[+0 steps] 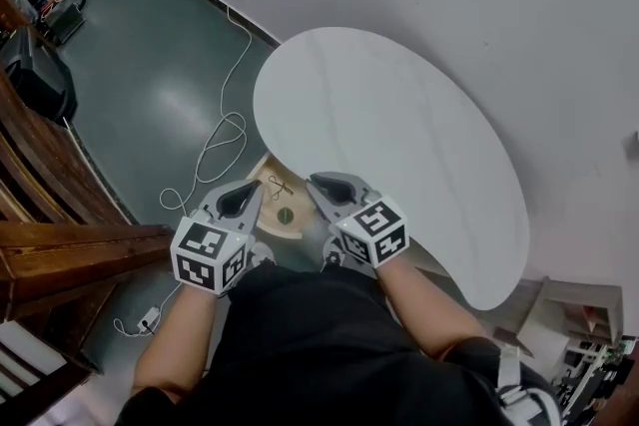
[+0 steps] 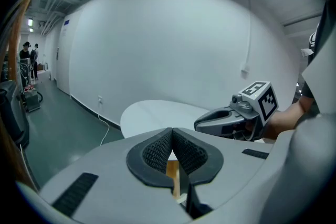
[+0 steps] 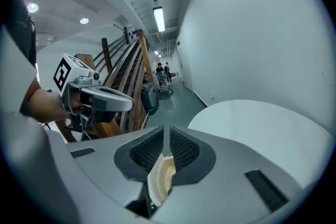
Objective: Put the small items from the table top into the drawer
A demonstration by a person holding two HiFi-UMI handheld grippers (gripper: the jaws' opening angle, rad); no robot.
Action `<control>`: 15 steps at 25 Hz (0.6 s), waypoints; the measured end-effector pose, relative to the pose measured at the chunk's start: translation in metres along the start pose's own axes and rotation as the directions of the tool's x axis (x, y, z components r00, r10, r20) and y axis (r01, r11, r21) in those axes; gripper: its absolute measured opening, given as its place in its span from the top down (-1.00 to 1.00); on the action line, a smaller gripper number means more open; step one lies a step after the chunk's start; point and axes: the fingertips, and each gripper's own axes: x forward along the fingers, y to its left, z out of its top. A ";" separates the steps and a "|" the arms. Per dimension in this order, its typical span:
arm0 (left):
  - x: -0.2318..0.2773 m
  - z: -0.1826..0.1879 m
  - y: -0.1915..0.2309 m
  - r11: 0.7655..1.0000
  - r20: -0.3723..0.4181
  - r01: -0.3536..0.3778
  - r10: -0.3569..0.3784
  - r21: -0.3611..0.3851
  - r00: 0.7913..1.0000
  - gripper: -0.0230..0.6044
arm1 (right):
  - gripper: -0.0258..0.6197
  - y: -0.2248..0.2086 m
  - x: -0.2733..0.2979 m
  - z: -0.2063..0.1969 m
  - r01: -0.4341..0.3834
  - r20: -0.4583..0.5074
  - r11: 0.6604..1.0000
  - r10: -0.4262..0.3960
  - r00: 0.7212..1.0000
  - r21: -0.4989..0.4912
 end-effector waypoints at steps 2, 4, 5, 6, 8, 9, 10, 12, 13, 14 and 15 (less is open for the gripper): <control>0.001 0.004 -0.007 1.000 0.007 0.012 -0.012 0.009 1.000 0.88 | 0.82 -0.005 -0.014 0.007 0.024 0.037 1.000 -0.024 0.999 0.015; 0.004 0.007 -0.014 1.000 0.007 0.023 -0.023 0.018 1.000 0.88 | 0.85 -0.010 -0.029 0.013 0.041 0.075 0.998 -0.044 0.996 0.037; 0.005 0.009 -0.017 0.999 0.007 0.028 -0.029 0.022 1.000 0.88 | 0.86 -0.013 -0.036 0.016 0.047 0.094 0.998 -0.052 0.994 0.050; 0.007 0.011 -0.021 0.999 0.008 0.034 -0.034 0.026 0.999 0.88 | 0.87 -0.015 -0.043 0.018 0.052 0.110 0.997 -0.059 0.992 0.061; 0.009 0.013 -0.027 0.999 0.011 0.043 -0.043 0.032 0.999 0.88 | 0.89 -0.018 -0.053 0.019 0.057 0.135 0.995 -0.068 0.989 0.081; 0.010 0.015 -0.030 0.998 0.013 0.046 -0.047 0.035 0.999 0.88 | 0.89 -0.020 -0.058 0.019 0.057 0.145 0.994 -0.070 0.987 0.093; 0.011 0.016 -0.032 0.998 0.016 0.050 -0.050 0.038 0.999 0.88 | 0.89 -0.022 -0.062 0.019 0.057 0.155 0.993 -0.073 0.985 0.105; 0.013 0.020 -0.038 0.997 0.025 0.056 -0.057 0.044 0.998 0.88 | 0.89 -0.027 -0.069 0.018 0.060 0.172 0.990 -0.082 0.982 0.127; 0.014 0.022 -0.041 0.997 0.028 0.058 -0.060 0.047 0.998 0.88 | 0.89 -0.030 -0.072 0.018 0.063 0.178 0.989 -0.087 0.980 0.135; 0.016 0.024 -0.043 0.997 0.031 0.061 -0.062 0.050 0.998 0.88 | 0.89 -0.034 -0.076 0.017 0.068 0.183 0.988 -0.093 0.979 0.139; 0.018 0.025 -0.046 0.997 0.034 0.063 -0.065 0.053 0.997 0.88 | 0.89 -0.036 -0.079 0.016 0.073 0.186 0.988 -0.099 0.978 0.139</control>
